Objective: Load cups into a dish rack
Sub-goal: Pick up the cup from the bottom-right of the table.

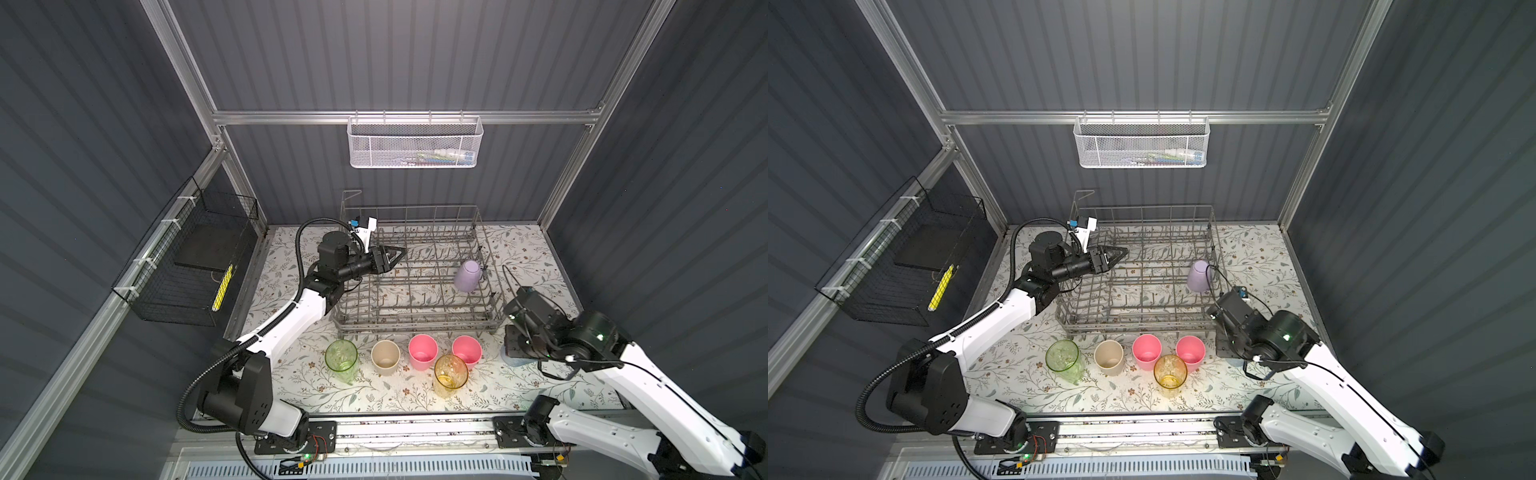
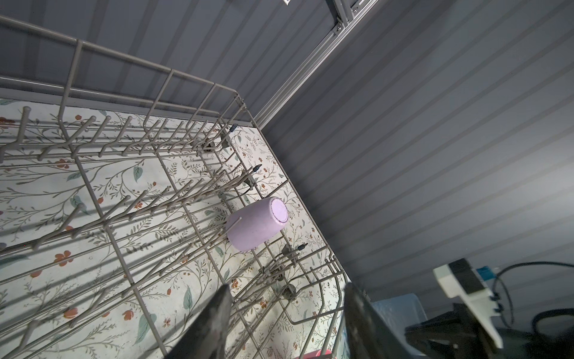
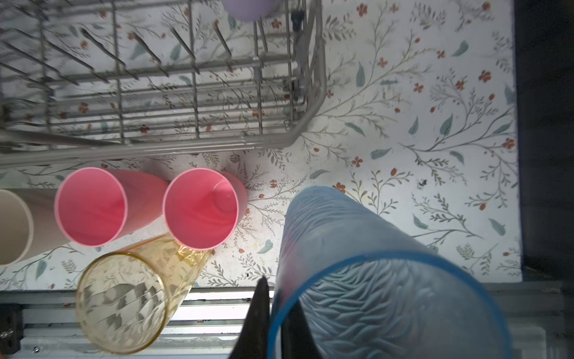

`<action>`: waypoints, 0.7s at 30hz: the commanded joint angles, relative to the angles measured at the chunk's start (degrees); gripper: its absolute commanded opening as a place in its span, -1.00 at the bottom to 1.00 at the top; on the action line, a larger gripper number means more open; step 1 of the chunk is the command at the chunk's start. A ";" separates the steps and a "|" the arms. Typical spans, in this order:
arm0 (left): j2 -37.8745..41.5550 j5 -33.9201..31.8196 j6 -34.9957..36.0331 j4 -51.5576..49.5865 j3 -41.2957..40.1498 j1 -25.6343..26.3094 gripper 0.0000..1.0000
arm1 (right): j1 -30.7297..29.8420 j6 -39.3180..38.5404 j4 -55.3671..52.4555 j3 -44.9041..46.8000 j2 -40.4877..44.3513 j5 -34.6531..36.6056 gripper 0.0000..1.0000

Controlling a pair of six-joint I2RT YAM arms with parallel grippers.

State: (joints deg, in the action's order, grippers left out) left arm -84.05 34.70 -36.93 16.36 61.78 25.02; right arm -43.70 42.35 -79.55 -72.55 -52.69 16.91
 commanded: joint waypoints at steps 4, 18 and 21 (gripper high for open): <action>0.24 1.47 -0.30 1.33 -0.04 -0.71 0.16 | -0.34 -8.47 -1.22 -15.53 1.44 -5.70 -1.00; -0.58 13.26 -8.66 17.03 -1.66 -0.93 0.29 | 14.80 -14.55 48.99 -1.22 3.20 -28.51 -1.00; -0.72 14.45 -10.00 19.76 -2.02 -0.93 0.35 | 21.07 -8.14 63.38 4.51 0.41 -41.45 -1.00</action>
State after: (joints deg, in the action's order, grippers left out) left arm -84.09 45.15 -44.23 30.24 60.25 24.38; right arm -26.17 29.76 -36.14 -70.91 -50.24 -8.88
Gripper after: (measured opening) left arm 0.675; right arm 0.086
